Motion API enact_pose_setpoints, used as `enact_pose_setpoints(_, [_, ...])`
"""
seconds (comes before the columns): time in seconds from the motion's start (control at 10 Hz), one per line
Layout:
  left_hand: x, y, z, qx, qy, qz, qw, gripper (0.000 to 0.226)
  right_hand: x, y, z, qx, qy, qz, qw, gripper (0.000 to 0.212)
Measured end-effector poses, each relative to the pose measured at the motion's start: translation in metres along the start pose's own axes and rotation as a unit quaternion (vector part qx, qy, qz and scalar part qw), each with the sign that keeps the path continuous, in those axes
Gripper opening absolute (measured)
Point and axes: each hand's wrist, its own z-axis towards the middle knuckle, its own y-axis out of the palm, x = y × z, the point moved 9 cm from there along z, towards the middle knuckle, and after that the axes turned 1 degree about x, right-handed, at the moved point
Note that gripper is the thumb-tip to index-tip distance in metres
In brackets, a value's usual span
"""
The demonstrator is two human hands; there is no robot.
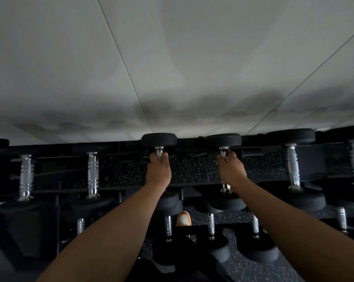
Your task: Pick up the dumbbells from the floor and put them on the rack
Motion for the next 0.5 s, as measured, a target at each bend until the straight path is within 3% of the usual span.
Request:
enact_pose_setpoints(0.2, [0.009, -0.009, -0.012, -0.019, 0.011, -0.008, 1.000, 0.050, -0.009, 0.004, -0.015, -0.026, 0.006, -0.032, 0.999, 0.069])
enact_pose_setpoints(0.3, [0.018, -0.020, -0.018, -0.012, 0.048, 0.003, 0.999, 0.045, -0.023, 0.004, -0.025, -0.018, -0.006, -0.062, 0.998, 0.072])
enact_pose_setpoints(0.4, [0.027, -0.036, -0.030, -0.022, 0.080, -0.026, 0.996, 0.039, -0.046, 0.006, -0.045, -0.026, -0.055, -0.126, 0.990, 0.067])
enact_pose_setpoints(0.5, [0.028, -0.050, -0.036, -0.027, 0.101, 0.011, 0.994, 0.044, -0.071, 0.007, -0.068, -0.012, -0.117, -0.153, 0.981, 0.051])
